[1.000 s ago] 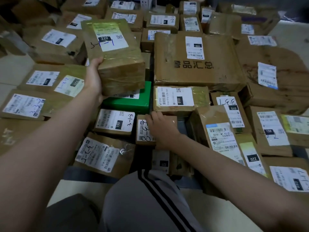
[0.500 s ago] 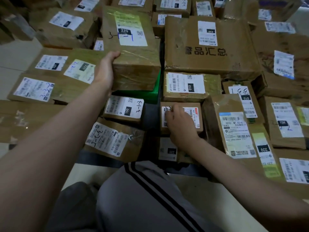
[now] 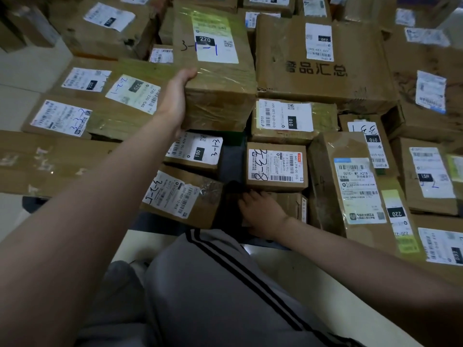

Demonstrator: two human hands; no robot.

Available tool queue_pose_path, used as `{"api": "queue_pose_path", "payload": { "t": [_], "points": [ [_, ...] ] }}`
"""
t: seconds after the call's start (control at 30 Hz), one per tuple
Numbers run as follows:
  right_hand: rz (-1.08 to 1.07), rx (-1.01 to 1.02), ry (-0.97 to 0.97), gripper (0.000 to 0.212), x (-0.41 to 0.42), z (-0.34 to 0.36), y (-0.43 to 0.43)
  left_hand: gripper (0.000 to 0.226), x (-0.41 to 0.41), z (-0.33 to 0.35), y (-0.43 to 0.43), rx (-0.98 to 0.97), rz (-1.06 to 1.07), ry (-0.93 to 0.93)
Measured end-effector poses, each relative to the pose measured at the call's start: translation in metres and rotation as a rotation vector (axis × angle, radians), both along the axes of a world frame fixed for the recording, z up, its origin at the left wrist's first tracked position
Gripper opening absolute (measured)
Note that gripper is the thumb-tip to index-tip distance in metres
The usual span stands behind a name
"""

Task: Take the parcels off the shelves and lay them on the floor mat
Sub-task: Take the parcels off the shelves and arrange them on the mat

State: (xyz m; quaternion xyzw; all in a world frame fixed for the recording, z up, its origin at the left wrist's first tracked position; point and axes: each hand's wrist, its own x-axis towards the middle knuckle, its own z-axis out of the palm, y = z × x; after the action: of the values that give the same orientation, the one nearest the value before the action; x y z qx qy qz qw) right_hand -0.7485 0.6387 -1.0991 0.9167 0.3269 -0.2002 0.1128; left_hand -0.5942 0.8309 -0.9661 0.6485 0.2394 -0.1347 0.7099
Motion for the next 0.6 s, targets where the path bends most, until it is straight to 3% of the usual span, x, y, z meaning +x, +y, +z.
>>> {"api": "queue_pose_path", "payload": {
  "t": [0.27, 0.43, 0.5, 0.6],
  "points": [
    [-0.027, -0.260, -0.102, 0.062, -0.005, -0.006, 0.023, 0.048, 0.007, 0.011, 0.009, 0.013, -0.018, -0.050],
    [-0.044, -0.204, -0.096, 0.050, -0.008, 0.001, 0.019, 0.049, 0.007, 0.012, 0.010, -0.030, -0.034, -0.067],
    [-0.055, -0.138, -0.097, 0.063, -0.011, 0.009, 0.012, 0.048, 0.007, 0.012, 0.009, -0.036, -0.034, -0.066],
    [-0.089, -0.079, -0.097, 0.099, -0.016, 0.019, 0.001, 0.048, 0.008, 0.011, 0.008, -0.043, -0.039, -0.057]
  ]
}}
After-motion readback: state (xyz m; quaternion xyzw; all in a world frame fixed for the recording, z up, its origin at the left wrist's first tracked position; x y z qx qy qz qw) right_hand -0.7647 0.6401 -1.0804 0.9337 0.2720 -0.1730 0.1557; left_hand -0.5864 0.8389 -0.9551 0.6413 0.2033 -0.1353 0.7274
